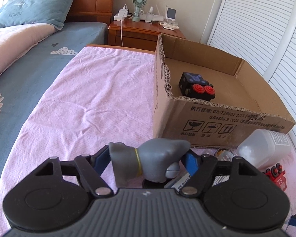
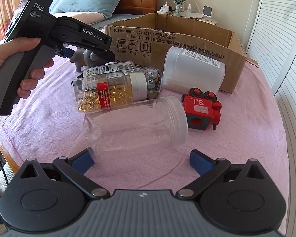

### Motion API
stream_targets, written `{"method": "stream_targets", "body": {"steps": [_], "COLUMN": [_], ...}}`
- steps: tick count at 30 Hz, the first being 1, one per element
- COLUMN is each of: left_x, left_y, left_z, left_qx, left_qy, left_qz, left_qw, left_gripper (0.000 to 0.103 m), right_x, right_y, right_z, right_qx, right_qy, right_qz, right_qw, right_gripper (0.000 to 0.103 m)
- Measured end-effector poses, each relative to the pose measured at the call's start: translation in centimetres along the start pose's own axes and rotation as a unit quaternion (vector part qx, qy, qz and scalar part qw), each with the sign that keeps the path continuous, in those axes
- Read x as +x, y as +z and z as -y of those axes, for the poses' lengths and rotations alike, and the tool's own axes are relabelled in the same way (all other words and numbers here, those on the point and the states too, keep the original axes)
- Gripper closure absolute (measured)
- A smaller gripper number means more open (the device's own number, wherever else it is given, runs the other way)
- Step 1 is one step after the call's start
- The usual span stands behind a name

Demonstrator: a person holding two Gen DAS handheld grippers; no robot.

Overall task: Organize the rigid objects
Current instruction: 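Close the right gripper around the clear plastic jar while left gripper holds the elephant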

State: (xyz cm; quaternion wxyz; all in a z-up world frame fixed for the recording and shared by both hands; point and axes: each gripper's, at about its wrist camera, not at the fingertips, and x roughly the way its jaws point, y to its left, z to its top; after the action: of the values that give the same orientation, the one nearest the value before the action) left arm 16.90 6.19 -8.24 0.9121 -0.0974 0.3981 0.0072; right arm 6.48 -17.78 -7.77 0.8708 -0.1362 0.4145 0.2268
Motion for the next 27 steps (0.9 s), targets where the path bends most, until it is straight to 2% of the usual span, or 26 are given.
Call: {"method": "stream_targets", "body": {"steps": [7, 17, 22, 24, 27], "left_x": [-1.2, -1.5, -1.7, -1.8, -2.1], "left_y": [0.0, 0.0, 0.0, 0.1, 0.2], "left_z": [-0.4, -0.6, -0.7, -0.8, -0.8], "left_qx": [0.051, 0.074, 0.081, 0.084, 0.090], "left_qy": [-0.013, -0.028, -0.035, -0.037, -0.039], "left_qz": [-0.003, -0.009, -0.012, -0.013, -0.013], "left_qw": [0.9986, 0.9968, 0.9960, 0.9957, 0.9951], "left_gripper": [0.028, 0.028, 0.028, 0.028, 0.028], "right_x": [-0.4, -0.2, 0.0, 0.2, 0.2], "right_y": [0.6, 2.8, 2.8, 2.7, 2.7], "right_z": [-0.1, -1.3, -1.5, -1.5, -1.4], "right_qx": [-0.025, -0.073, -0.079, -0.080, -0.078], "right_qy": [0.021, 0.001, -0.001, -0.003, -0.004], "right_qz": [0.014, 0.036, 0.041, 0.038, 0.038], "right_qw": [0.999, 0.997, 0.996, 0.996, 0.996], "right_gripper": [0.000, 0.000, 0.001, 0.005, 0.006]}}
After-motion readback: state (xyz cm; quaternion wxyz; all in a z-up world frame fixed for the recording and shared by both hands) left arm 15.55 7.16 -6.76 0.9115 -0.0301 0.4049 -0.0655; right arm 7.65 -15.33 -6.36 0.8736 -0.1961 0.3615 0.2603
